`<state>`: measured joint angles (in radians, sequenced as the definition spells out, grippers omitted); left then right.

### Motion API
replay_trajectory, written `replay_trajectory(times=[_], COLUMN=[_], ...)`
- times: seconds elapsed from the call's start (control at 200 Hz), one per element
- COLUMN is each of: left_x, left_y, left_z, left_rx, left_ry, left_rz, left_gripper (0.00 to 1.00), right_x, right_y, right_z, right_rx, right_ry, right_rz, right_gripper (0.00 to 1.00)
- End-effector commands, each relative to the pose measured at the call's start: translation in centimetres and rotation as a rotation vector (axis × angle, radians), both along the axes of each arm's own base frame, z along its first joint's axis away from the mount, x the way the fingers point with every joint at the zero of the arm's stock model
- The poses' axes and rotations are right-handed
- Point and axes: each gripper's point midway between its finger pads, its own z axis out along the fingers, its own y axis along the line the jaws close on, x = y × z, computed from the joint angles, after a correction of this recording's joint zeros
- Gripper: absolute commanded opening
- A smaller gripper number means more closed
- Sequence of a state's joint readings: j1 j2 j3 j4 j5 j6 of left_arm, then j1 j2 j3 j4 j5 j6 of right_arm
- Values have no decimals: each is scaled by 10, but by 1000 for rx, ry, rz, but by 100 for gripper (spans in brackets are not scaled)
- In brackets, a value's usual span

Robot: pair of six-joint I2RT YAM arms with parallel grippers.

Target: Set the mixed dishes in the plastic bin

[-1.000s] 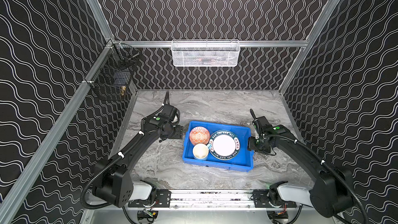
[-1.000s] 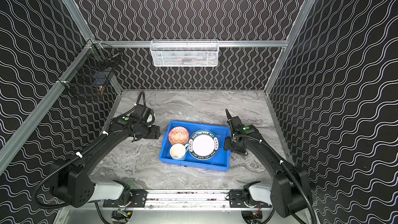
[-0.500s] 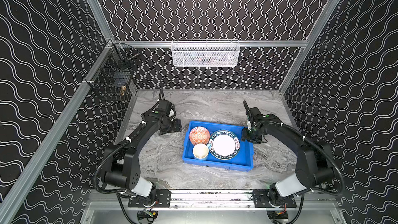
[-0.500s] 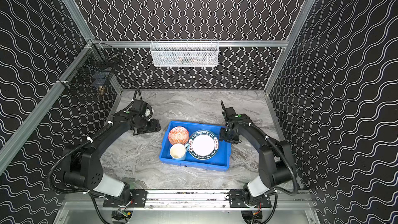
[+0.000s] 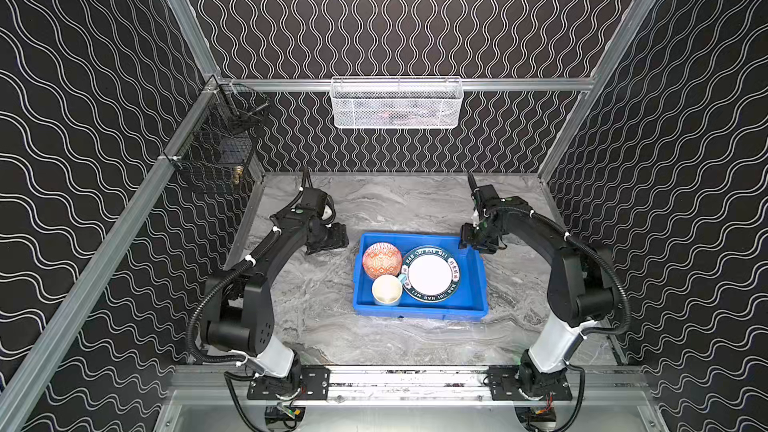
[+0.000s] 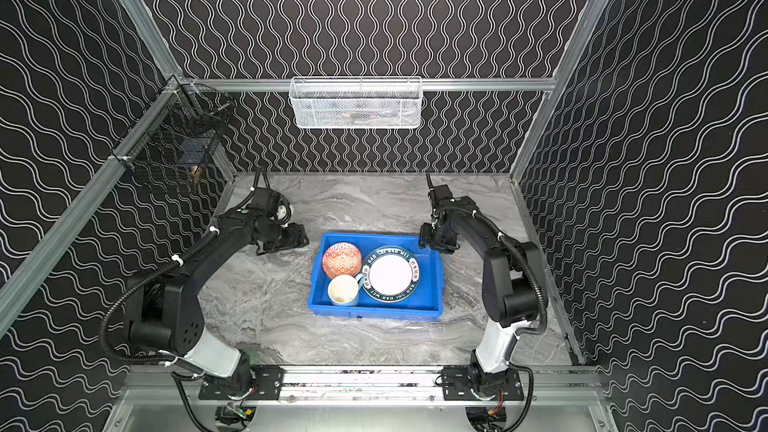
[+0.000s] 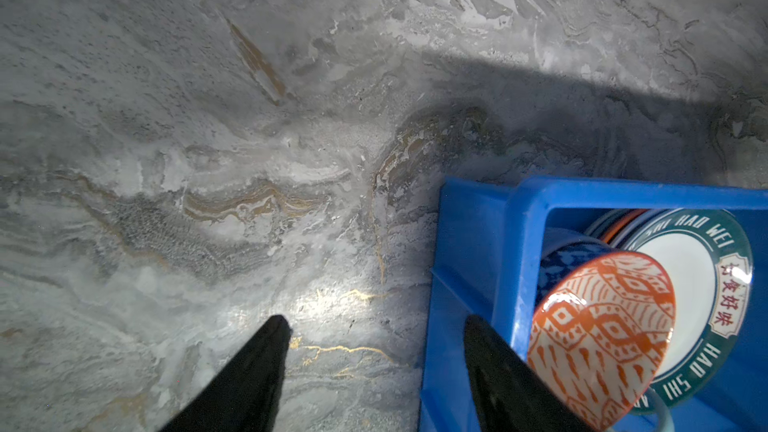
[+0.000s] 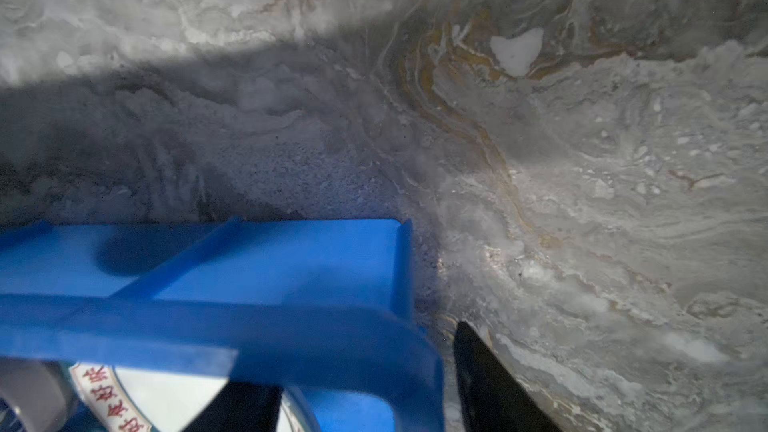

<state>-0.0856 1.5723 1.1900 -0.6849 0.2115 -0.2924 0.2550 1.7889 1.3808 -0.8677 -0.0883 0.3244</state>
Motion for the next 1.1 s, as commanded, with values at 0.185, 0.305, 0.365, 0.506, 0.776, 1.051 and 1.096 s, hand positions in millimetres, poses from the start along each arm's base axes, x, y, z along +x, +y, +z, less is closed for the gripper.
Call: replay_trajectory(times=[0.185,0.305,0.365,0.506,0.776,1.051,1.096], left_x=[16,20,23,23,-5,-20,-15], left_y=[25,42,48,73,91,100,101], left_z=[55,73,86,120,107,51,48], left_rx=[71,114,126,225,351,372,387], left_ry=[-270,-363,-421,-594,-821,-924,-921], left_rz=[75,148,175,271,291,348,344], left_gripper=[99,99,99,99,99,99,99], right_x=[-9,-4,-5,-10,-43,-62,-59], right_y=[3,-2,-5,-25,-49,-104,-108], right_z=[85,111,118,138,182,157,150], right_rx=[60,59,54,-7,1,-246,-249], right_ry=[-176,-300,-339,-444,-958,-1092,-1088], right_rz=[55,29,22,-49,-53,-210,-240], right_gripper=[99,99,99,99,99,99,99])
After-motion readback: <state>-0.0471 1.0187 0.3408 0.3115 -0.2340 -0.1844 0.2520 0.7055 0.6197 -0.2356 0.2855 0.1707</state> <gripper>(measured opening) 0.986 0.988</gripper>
